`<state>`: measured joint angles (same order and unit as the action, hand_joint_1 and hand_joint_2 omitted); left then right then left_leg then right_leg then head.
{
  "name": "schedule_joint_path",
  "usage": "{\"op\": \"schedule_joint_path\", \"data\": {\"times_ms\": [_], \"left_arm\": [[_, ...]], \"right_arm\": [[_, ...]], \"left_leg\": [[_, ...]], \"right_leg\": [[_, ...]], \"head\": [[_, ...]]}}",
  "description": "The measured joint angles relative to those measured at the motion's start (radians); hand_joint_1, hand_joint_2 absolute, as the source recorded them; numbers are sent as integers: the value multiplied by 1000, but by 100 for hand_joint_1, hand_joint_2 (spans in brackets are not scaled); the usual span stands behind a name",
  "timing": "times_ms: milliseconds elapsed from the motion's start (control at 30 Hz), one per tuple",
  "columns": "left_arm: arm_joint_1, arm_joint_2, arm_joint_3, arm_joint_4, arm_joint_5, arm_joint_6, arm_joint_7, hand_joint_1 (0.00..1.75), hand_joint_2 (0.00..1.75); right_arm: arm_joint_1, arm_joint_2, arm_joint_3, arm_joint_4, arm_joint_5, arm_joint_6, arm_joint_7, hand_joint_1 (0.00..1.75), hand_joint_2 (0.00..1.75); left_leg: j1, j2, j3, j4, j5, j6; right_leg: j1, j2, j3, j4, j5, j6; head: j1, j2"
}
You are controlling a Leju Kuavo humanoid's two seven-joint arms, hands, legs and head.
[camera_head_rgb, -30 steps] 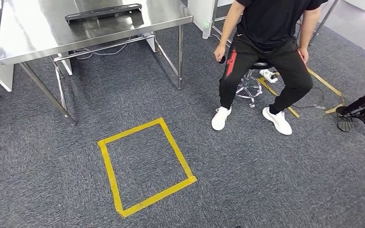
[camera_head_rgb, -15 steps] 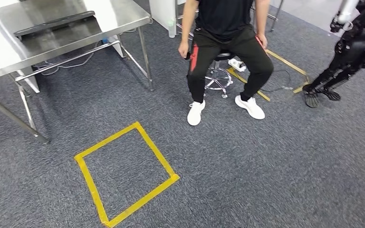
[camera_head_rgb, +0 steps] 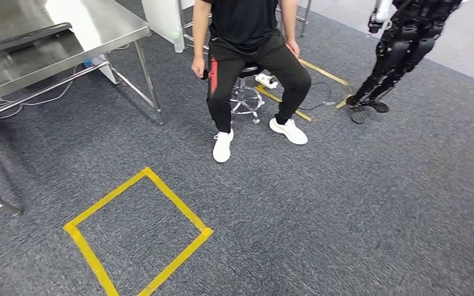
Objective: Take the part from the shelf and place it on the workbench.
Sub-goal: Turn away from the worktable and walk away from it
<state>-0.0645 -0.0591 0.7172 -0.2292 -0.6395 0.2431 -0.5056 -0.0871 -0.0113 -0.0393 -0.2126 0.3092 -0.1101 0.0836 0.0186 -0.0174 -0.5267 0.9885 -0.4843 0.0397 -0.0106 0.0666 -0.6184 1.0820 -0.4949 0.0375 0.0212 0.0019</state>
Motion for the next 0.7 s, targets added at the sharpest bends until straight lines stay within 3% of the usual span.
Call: {"op": "schedule_joint_path", "data": {"times_ms": [67,100,133,167,200,233,267,333,400,467,533,600,633,700], "left_arm": [[5,-1,0,0,0,0,0,0,0],[8,-1,0,0,0,0,0,0,0],[9,-2,0,0,-1,0,0,0,0],[9,-3,0,0,-1,0,0,0,0],[9,-5,0,0,-1,0,0,0,0],[9,-5,0,0,-2,0,0,0,0],[10,-6,0,0,-2,1,0,0,0],[9,-5,0,0,-2,2,0,0,0],[7,-6,0,0,-2,4,0,0,0],[7,-8,0,1,-2,7,0,0,0],[12,-9,1,2,-2,9,-1,0,0],[20,-9,1,3,-4,10,0,0,0],[23,-9,1,4,-6,10,2,0,0],[27,-9,1,5,-13,11,9,0,0]], "right_arm": [[-2,0,0,0,3,0,1,0,0],[-1,0,0,0,5,0,1,0,0],[0,0,0,0,6,0,1,0,0],[1,-1,0,0,7,0,1,0,0],[2,-1,0,0,7,0,1,0,0],[1,-2,0,0,7,0,1,0,0],[-1,-2,0,0,7,0,1,0,0],[-4,-1,0,0,8,0,0,0,0],[-3,-2,0,0,8,0,0,0,0],[-3,-2,0,0,10,0,-1,0,0],[-4,-2,0,0,13,-1,-2,0,0],[0,-2,0,1,14,-2,-8,0,0],[5,-2,0,2,13,-4,-11,0,0],[15,-1,0,4,11,-9,-17,0,0]], "left_leg": [[-3,34,-2,-2,2,3],[-4,50,-3,-2,2,3],[-4,64,-4,-2,2,3],[-4,76,-4,-1,1,2],[-4,88,-3,-1,1,1],[-5,99,0,-1,0,-3],[-8,110,3,0,-3,-8],[-13,130,12,0,-8,-22],[-10,144,18,1,-12,-34],[-2,102,6,35,-44,-45],[2,38,-43,144,-115,-50],[2,17,-100,264,-165,-51],[2,15,-111,283,-162,-50],[4,7,-80,209,-101,-47]], "right_leg": [[-3,-46,-67,140,-60,-2],[-4,-52,-87,187,-76,3],[-6,-56,-90,201,-77,11],[-8,-62,-68,168,-62,21],[-11,-73,-28,100,-39,31],[-12,-99,15,24,-16,35],[-11,-124,52,-39,4,34],[-6,-149,74,-88,20,18],[-8,-125,69,-88,25,1],[-16,-102,71,-91,33,-15],[-16,-78,67,-91,40,-29],[-11,-51,61,-91,43,-35],[-9,-37,60,-90,44,-37],[-8,-10,60,-87,45,-37]], "head": [[2,0],[2,0],[2,0],[2,0],[2,0],[2,0],[2,0],[0,0],[-1,0],[-2,0],[-3,0],[-2,0],[-2,0],[-2,0]]}}
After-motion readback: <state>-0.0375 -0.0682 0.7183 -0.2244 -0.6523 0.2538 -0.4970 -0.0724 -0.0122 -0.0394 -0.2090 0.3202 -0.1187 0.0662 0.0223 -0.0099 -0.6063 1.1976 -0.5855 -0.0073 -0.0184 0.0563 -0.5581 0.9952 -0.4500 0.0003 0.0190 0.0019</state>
